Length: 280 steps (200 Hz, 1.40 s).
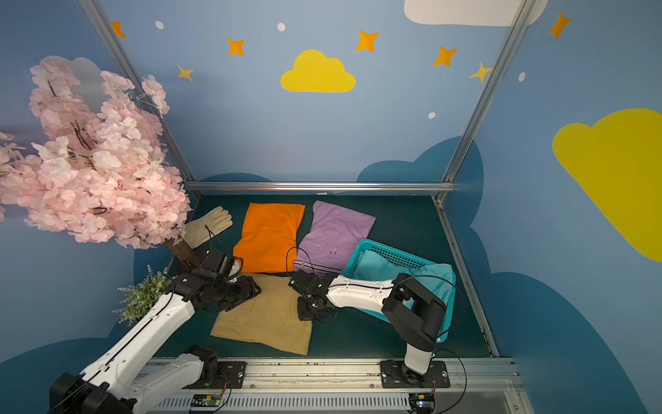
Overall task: Put the folded long pants in the basket
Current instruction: Pick up the long pant at the center of the board.
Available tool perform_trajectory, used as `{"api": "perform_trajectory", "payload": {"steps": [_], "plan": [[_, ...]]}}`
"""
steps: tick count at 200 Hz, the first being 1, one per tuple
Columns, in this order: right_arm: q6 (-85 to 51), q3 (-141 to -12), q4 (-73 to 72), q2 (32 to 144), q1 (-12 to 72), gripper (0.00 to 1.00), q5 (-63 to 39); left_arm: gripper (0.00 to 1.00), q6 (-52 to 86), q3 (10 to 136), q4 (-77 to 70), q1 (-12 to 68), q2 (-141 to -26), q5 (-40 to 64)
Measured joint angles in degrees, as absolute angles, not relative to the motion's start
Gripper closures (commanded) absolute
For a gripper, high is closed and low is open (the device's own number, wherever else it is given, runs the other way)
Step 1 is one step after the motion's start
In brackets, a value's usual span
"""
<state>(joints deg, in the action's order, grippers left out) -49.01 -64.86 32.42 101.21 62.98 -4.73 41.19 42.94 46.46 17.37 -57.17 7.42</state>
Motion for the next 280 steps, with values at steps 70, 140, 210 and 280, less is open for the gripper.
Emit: {"api": "perform_trajectory", "payload": {"steps": [70,140,210,280], "plan": [[-35.3,-71.5,48.1,97.8,52.3,1.0,-4.2,0.17,42.0,42.5,46.5,17.4,-59.6,5.6],[-29.7,-73.2,50.0,99.1,47.0,1.0,-6.3,0.26,46.6,33.8,44.6,17.6,-60.0,6.6],[-29.5,-72.1,49.0,99.1,46.9,1.0,-7.5,0.4,51.0,26.8,40.2,20.0,-60.5,8.0],[-29.3,-70.2,48.6,98.9,46.7,1.0,-8.8,0.82,52.2,26.4,35.7,19.4,-63.4,10.8]]}}
